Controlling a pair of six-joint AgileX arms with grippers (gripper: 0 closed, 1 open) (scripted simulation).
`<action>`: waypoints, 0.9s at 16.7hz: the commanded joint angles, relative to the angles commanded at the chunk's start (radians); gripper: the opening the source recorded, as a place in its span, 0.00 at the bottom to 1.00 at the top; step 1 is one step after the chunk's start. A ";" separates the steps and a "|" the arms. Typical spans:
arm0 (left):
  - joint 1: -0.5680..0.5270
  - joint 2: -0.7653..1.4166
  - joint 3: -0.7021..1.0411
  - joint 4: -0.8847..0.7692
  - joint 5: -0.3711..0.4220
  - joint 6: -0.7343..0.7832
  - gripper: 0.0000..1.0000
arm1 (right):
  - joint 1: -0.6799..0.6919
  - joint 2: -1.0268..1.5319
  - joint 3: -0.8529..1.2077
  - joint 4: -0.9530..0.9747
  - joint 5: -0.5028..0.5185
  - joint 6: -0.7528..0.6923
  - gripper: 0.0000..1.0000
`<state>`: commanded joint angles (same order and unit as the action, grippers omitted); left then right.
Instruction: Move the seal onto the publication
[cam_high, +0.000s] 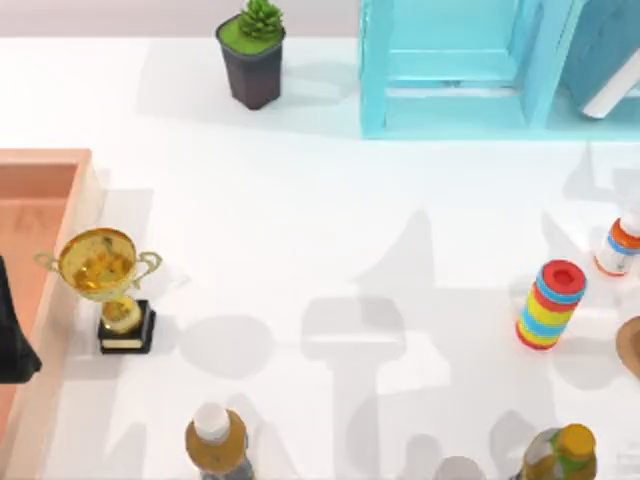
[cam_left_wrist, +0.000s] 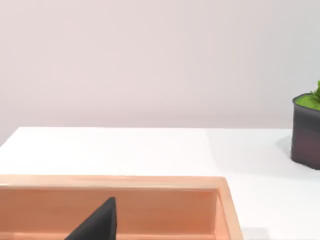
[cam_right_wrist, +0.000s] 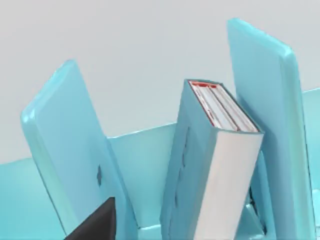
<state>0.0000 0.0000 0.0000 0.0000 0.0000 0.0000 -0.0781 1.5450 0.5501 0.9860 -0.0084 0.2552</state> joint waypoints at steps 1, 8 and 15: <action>0.000 0.000 0.000 0.000 0.000 0.000 1.00 | -0.001 0.112 0.041 0.067 -0.005 0.021 1.00; 0.000 0.000 0.000 0.000 0.000 0.000 1.00 | 0.007 0.616 0.218 0.393 -0.041 0.135 1.00; 0.000 0.000 0.000 0.000 0.000 0.000 1.00 | 0.010 0.646 0.234 0.430 -0.044 0.151 1.00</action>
<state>0.0000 0.0000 0.0000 0.0000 0.0000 0.0000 -0.0682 2.1915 0.7837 1.4161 -0.0529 0.4058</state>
